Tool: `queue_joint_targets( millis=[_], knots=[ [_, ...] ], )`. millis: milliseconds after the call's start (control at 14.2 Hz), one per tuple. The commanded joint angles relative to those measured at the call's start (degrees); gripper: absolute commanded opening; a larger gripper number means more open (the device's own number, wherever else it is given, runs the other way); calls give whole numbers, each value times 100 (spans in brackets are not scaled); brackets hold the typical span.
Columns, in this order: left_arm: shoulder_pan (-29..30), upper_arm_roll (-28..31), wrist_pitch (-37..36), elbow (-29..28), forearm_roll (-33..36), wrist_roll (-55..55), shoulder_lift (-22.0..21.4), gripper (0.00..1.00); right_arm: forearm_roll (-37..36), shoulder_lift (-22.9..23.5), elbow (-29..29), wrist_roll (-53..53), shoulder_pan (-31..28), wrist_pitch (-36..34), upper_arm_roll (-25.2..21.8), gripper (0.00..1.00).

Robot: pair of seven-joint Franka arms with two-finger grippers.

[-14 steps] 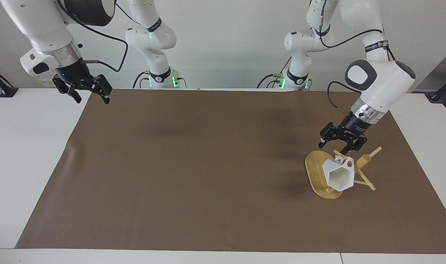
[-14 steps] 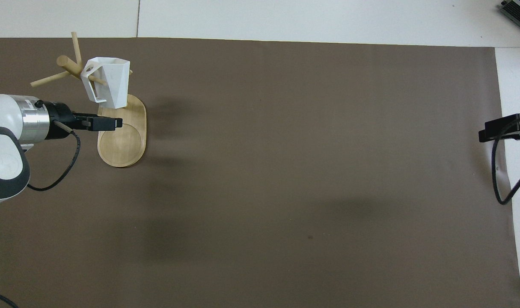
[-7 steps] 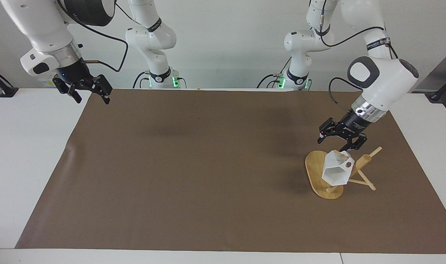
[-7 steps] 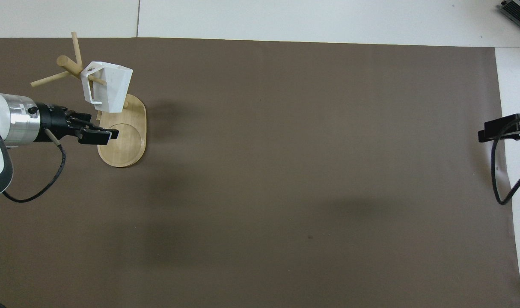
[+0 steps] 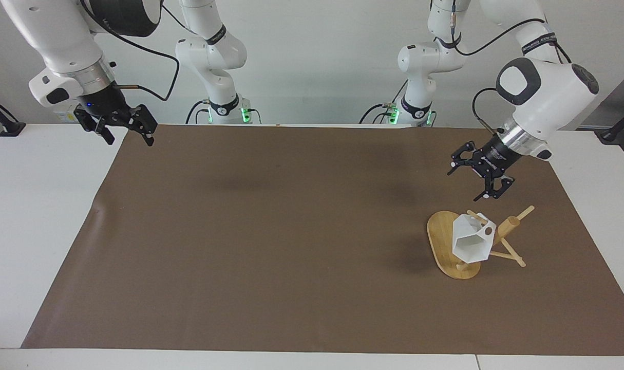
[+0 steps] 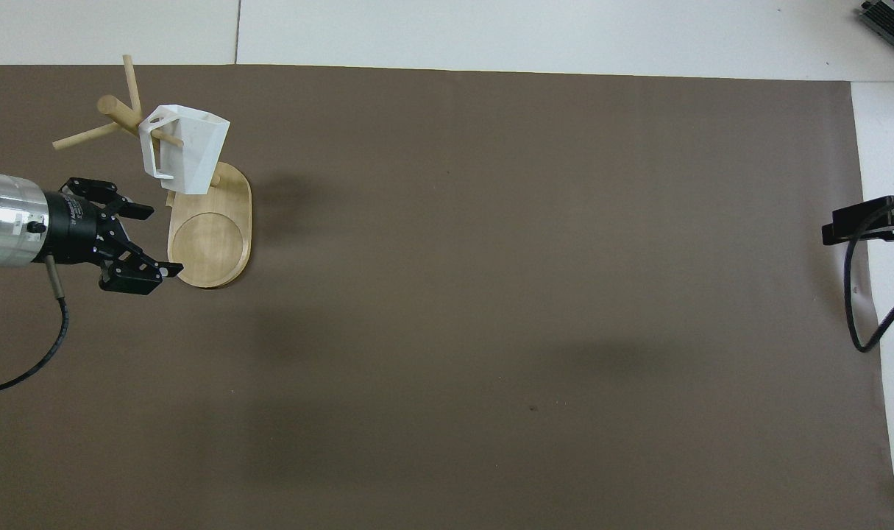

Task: Hang cup on rack

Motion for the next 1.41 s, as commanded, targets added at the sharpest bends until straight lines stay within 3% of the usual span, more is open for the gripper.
queue_joint_targets(
  millis=[0,424,707,918,1342],
  knots=[
    [80,-25,-286,8,362,939,-221,100,-24,-103,-94,68,10,-62,6,100],
    [44,-51,-752,544,935,3891,-204,100,-24,-103,-94,68,10,-62,6,100],
    [89,-16,-1155,885,997,5317,-108,100,-24,-103,-94,68,10,-62,6,100],
    [-16,-25,-1603,1290,1452,6459,24,100,-24,-103,-94,68,10,-62,6,100],
    [-148,1,-1877,1598,1822,8682,33,100,-24,-103,-94,68,10,-62,6,100]
  ],
)
